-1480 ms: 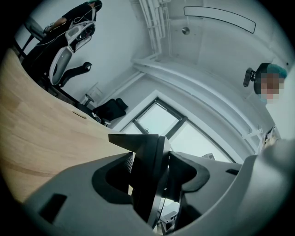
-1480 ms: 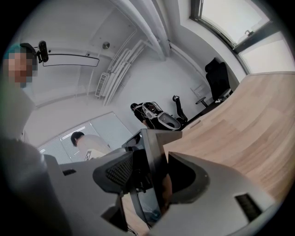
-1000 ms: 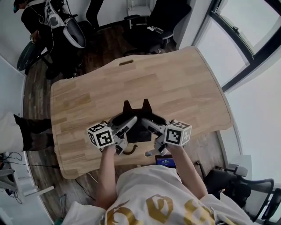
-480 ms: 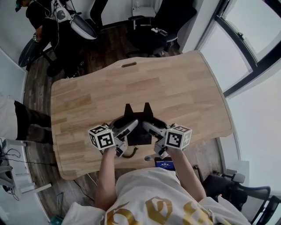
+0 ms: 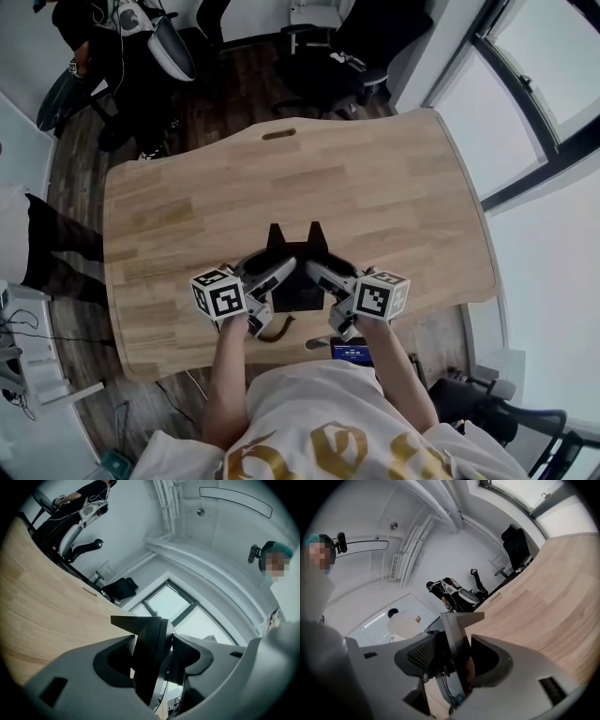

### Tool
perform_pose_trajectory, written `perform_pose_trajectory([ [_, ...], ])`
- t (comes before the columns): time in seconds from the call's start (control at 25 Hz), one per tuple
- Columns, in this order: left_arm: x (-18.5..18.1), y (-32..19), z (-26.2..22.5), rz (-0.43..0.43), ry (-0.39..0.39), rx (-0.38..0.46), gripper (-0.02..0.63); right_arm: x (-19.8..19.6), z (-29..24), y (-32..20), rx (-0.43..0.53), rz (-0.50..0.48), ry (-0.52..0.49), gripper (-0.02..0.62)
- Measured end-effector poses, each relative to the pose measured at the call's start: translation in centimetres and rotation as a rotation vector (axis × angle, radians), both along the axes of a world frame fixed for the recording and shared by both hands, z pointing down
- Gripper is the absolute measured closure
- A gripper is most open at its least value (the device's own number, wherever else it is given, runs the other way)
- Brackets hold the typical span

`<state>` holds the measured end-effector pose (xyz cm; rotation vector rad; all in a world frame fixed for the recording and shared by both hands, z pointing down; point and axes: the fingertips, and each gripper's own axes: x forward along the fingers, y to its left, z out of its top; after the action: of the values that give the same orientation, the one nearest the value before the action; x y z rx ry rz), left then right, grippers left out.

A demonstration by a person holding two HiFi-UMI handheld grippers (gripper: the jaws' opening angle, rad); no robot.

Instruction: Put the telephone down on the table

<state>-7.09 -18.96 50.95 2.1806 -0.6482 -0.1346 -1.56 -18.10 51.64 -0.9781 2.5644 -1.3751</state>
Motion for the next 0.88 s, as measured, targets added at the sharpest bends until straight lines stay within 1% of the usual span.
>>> perform_pose_trajectory([
  [0.28, -0.6, -1.3, 1.8, -0.007, 0.004, -0.041, 0.371, -0.6, 1.8, -1.3, -0.042, -0.011, 0.007, 0.376],
  [0.88, -0.2, -3.6, 6.4, 0.039, 0.017, -0.141, 0.370, -0.2, 6.2, -3.4, -0.137, 0.015, 0.026, 0.376],
])
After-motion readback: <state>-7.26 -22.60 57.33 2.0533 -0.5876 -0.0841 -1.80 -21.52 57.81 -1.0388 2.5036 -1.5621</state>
